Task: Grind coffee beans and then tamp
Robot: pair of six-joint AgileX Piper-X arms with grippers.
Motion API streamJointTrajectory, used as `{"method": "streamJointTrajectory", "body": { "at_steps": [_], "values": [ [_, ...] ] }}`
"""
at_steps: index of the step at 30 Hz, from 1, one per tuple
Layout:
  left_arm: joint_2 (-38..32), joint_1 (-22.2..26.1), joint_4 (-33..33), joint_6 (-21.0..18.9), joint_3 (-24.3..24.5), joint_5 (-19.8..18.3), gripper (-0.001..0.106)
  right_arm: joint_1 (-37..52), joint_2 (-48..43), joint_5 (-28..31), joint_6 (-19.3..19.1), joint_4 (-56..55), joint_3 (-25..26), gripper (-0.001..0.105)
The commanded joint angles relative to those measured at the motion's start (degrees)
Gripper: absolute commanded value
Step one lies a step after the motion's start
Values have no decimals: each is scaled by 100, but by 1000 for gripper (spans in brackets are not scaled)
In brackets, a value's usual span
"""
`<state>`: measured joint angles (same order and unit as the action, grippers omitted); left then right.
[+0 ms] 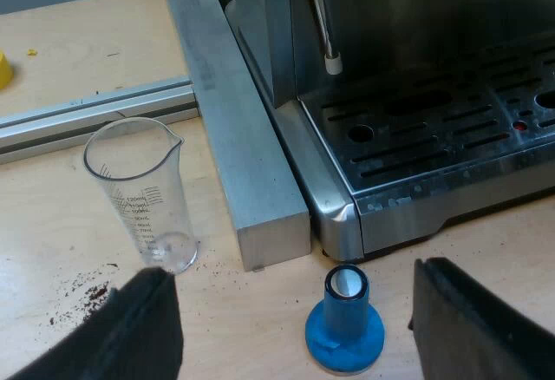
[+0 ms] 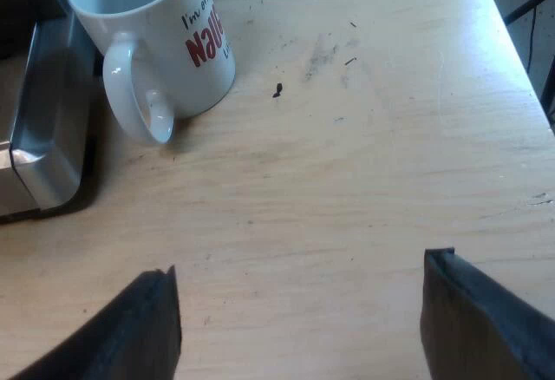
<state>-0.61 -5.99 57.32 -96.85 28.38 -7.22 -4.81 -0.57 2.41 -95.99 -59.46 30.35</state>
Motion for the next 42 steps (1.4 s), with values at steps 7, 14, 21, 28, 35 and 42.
{"method": "streamJointTrajectory", "body": {
  "at_steps": [7, 14, 21, 28, 35, 42],
  "values": [
    [-773, 2, -77, -11, 21, 58, 60, -2, -215, 15, -63, 175, 22, 60],
    [-734, 2, -187, -11, 211, -155, 60, -2, -104, -345, -330, 385, 231, 60],
    [-289, -97, -221, -103, 715, -594, 60, -2, 536, -1050, -328, 385, 786, 60],
    [263, -739, -657, -53, 699, -1260, 60, -262, 1611, -1951, -766, 396, 1424, 60],
    [825, -1551, -1630, 0, 218, -2237, 60, -1316, 2185, -1976, -1501, 477, 1513, 60],
    [901, -2156, -2850, 327, -613, -2607, 60, -2283, 2403, -1754, -1590, 568, 1513, 60]
  ]
}}
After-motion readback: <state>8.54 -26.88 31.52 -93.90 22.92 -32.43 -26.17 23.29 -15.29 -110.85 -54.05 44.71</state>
